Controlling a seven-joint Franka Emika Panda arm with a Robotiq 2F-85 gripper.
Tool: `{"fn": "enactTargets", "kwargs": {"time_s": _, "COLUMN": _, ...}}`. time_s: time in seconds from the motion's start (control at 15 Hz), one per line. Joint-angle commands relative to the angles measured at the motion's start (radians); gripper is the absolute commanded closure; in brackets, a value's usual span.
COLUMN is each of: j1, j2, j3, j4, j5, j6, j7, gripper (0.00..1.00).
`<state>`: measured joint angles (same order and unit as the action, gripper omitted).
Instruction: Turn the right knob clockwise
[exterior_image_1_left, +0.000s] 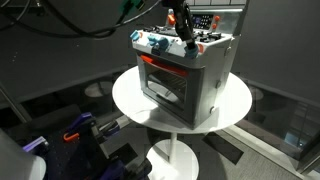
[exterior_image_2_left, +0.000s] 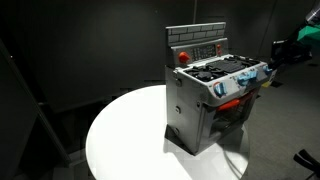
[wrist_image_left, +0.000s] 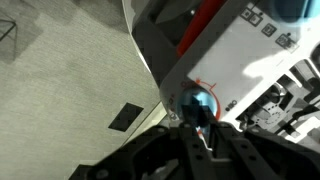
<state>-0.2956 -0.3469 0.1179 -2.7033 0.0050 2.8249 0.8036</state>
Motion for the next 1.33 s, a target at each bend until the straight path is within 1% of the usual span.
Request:
{"fn": "enactTargets", "kwargs": {"time_s": 0.0, "j1": -0.024, "j2": 0.002, "j3": -0.024, "j4": 0.027, "j5": 0.036, "j6": -0.054, "j7": 0.098, "gripper": 0.96}}
{"fn": "enactTargets", "kwargs": {"time_s": 0.2, "j1": -0.015, "j2": 0.002, "j3": -0.033, "j4": 0.029, "j5": 0.042, "j6": -0.059, "j7": 0.154, "gripper": 0.96}}
{"fn": "enactTargets", "kwargs": {"time_s": 0.27, "j1": -0.008, "j2": 0.0, "j3": -0.038, "j4": 0.03, "j5": 0.043, "j6": -0.064, "j7": 0.159, "gripper": 0.94}}
{"fn": "enactTargets", "kwargs": {"time_s": 0.33, "j1": -0.005, "j2": -0.003, "j3": -0.041, "j4": 0.028, "j5": 0.04, "j6": -0.068, "j7": 0.167, "gripper": 0.61}}
{"fn": "enactTargets", "kwargs": {"time_s": 0.4, "j1": -0.001, "j2": -0.005, "j3": -0.045, "j4": 0.028, "j5": 0.037, "j6": -0.071, "j7": 0.169, "gripper": 0.6}}
{"fn": "enactTargets", "kwargs": {"time_s": 0.53, "j1": -0.001, "j2": -0.01, "j3": -0.059, "j4": 0.027, "j5": 0.032, "j6": -0.077, "j7": 0.162, "gripper": 0.47}}
{"fn": "enactTargets", "kwargs": {"time_s": 0.8, "j1": 0.011, "j2": -0.03, "j3": -0.099, "j4": 0.026, "j5": 0.038, "j6": -0.102, "j7": 0.123, "gripper": 0.14}}
{"fn": "enactTargets", "kwargs": {"time_s": 0.93, "j1": 0.022, "j2": -0.046, "j3": -0.12, "j4": 0.024, "j5": 0.042, "j6": -0.125, "j7": 0.078, "gripper": 0.01}}
{"fn": "enactTargets", "kwargs": {"time_s": 1.27, "j1": 0.015, "j2": -0.124, "j3": -0.142, "j4": 0.017, "j5": 0.008, "j6": -0.203, "j7": -0.083, "gripper": 0.0}}
